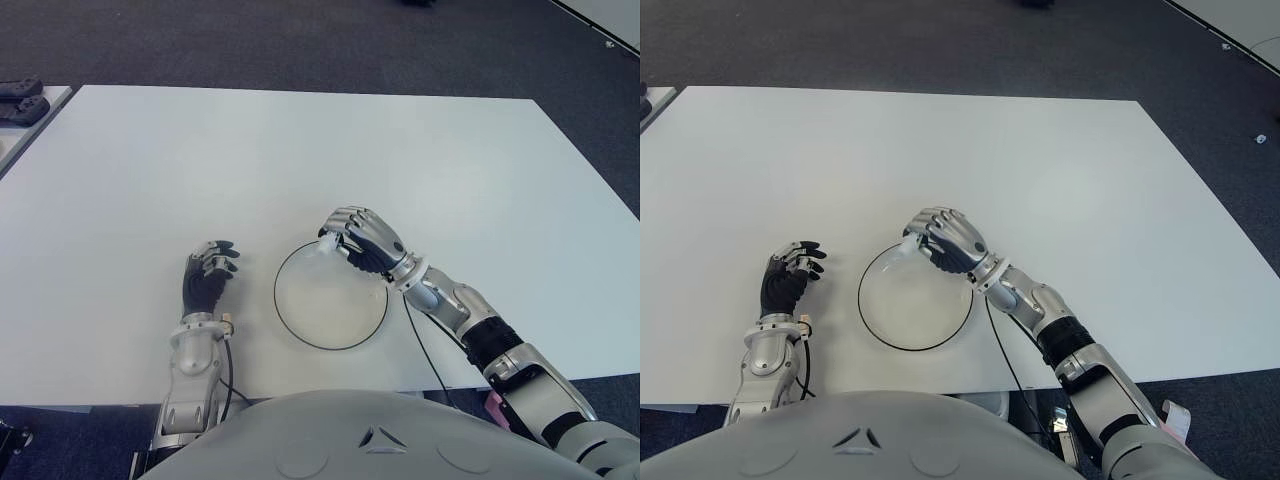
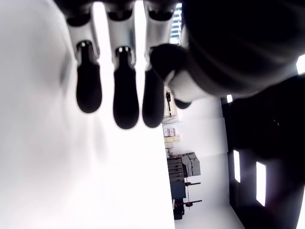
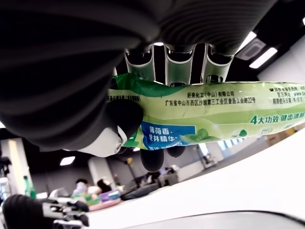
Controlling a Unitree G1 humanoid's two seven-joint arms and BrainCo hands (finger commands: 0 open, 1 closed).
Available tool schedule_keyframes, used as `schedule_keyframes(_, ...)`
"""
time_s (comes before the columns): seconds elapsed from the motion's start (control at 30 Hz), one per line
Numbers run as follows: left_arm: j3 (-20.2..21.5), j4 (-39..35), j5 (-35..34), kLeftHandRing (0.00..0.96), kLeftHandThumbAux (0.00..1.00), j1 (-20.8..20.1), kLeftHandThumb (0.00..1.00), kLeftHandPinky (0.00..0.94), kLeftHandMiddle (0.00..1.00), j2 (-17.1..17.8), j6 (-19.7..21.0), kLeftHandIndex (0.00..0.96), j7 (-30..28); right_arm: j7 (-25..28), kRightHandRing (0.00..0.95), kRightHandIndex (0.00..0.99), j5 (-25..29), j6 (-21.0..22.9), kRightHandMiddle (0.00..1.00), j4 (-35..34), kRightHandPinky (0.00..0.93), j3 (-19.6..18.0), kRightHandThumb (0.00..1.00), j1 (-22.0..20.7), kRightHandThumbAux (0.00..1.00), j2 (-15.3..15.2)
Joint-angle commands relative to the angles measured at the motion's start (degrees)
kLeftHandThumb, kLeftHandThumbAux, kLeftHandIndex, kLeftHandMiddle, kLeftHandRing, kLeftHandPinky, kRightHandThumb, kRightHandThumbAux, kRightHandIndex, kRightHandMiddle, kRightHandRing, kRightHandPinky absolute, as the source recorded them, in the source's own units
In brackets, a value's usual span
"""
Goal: Put the toothpaste on the table into the plate.
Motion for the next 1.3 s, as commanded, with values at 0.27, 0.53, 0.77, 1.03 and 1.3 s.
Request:
schedule_keyframes(0.27,-0.2,0.4,0.1,0.594,0.683,0.0,0.833,0.582,0.483,-0.5,0.1,0.404,0.1,7.5,0.879,0.414,-6.6,-3.9,0.557,-6.9,0.882,4.8,0.848,2.1,0.675,-5.3)
schedule_keyframes(0.53,-0.1,0.6,-0.1,0.591,0.684,-0.1,0.831,0.578,0.486,-0.6,0.0,0.399,0.0,12.0,0.893,0.426,-7.4,-6.0,0.553,-6.4,0.890,6.8,0.848,1.0,0.672,-6.6)
schedule_keyframes(0.77,-0.1,0.4,-0.1,0.592,0.684,0.0,0.831,0.578,0.487,-0.6,0.2,0.398,-0.1,14.8,0.906,0.433,-9.3,-5.2,0.731,-6.3,0.900,7.5,0.782,1.1,0.693,-7.2)
schedule_keyframes(1.03,0.1,0.6,-0.1,0.593,0.684,-0.2,0.831,0.581,0.487,-0.6,0.3,0.396,-0.1,17.4,0.900,0.439,-10.9,-3.9,0.899,-6.4,0.885,8.3,0.713,1.1,0.715,-7.5)
schedule_keyframes(1.3,0.1,0.8,-0.1,0.593,0.684,-0.3,0.831,0.581,0.486,-0.6,-0.1,0.397,-0.1,20.7,0.608,0.428,-7.6,-4.7,0.619,-4.9,0.620,8.9,0.695,0.7,0.718,-7.2)
